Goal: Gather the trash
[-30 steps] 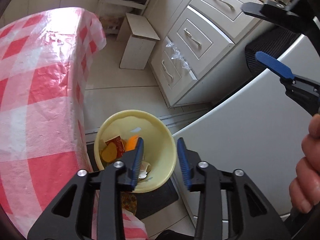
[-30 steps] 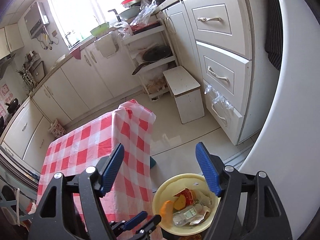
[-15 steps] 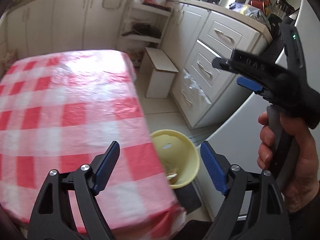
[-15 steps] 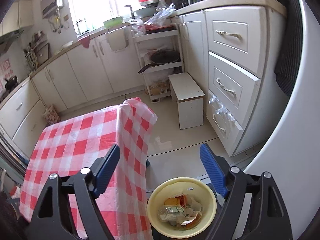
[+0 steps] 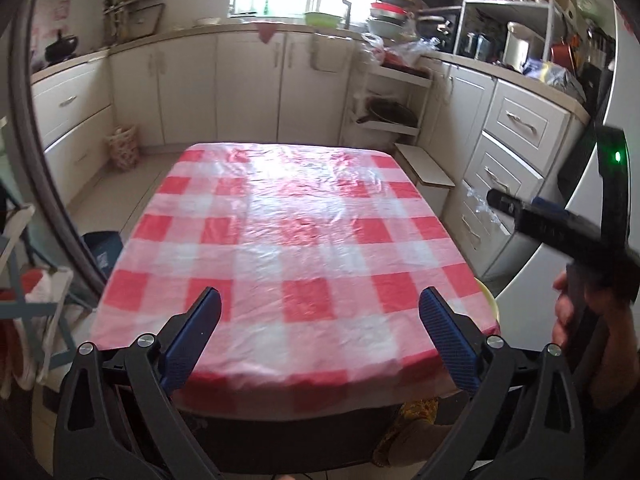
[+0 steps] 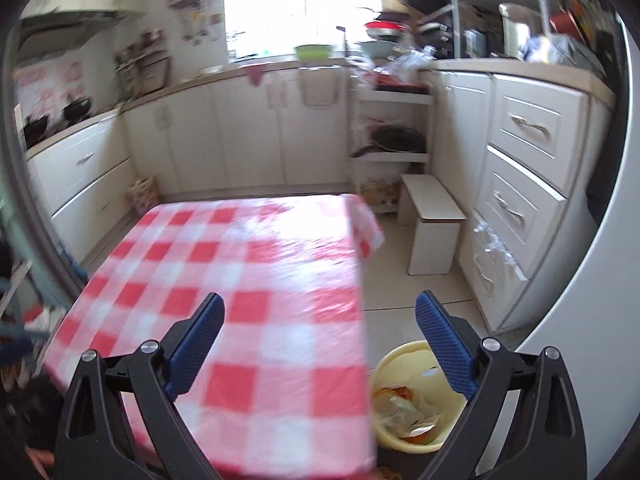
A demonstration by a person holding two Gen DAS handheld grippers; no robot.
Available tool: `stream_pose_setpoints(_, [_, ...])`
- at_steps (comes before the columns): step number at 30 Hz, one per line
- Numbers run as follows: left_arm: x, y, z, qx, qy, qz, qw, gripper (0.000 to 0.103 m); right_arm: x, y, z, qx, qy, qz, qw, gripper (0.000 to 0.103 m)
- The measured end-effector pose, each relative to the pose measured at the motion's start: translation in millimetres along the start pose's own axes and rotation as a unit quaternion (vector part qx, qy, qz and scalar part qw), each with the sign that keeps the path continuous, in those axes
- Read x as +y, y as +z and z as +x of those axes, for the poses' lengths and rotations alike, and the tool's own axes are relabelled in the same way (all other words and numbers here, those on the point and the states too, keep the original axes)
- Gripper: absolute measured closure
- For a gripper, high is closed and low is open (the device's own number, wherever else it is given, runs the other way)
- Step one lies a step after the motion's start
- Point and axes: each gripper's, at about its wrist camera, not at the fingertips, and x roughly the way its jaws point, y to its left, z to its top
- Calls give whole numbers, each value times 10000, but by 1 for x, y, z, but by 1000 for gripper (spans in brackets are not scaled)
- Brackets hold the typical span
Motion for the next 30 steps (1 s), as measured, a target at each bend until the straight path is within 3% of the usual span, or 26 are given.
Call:
stream_pose_setpoints(8, [36,-20,-51,-107,72,138,9998,8,48,-21,-70,-564,84,180,9982,10])
stream_pose_setpoints(14, [48,-28,-81,-203,9,36,9998,8,86,-15,-125,-399,364,93,9985,9])
stream_pose_setpoints(18, [56,-33,-103,-304,48,-11,9995,8,101,-30,-152,-268,571,344,9974,8])
stream_pose_setpoints(23, [64,-41,-109,-248,174,-71,9995,8,115,-63,-170,-330,557,381,9972,8])
stream_pose_setpoints(30, [61,-47,-119,-294,198,-47,9994,8,111,-71,-177,-401,469,590,9964,8])
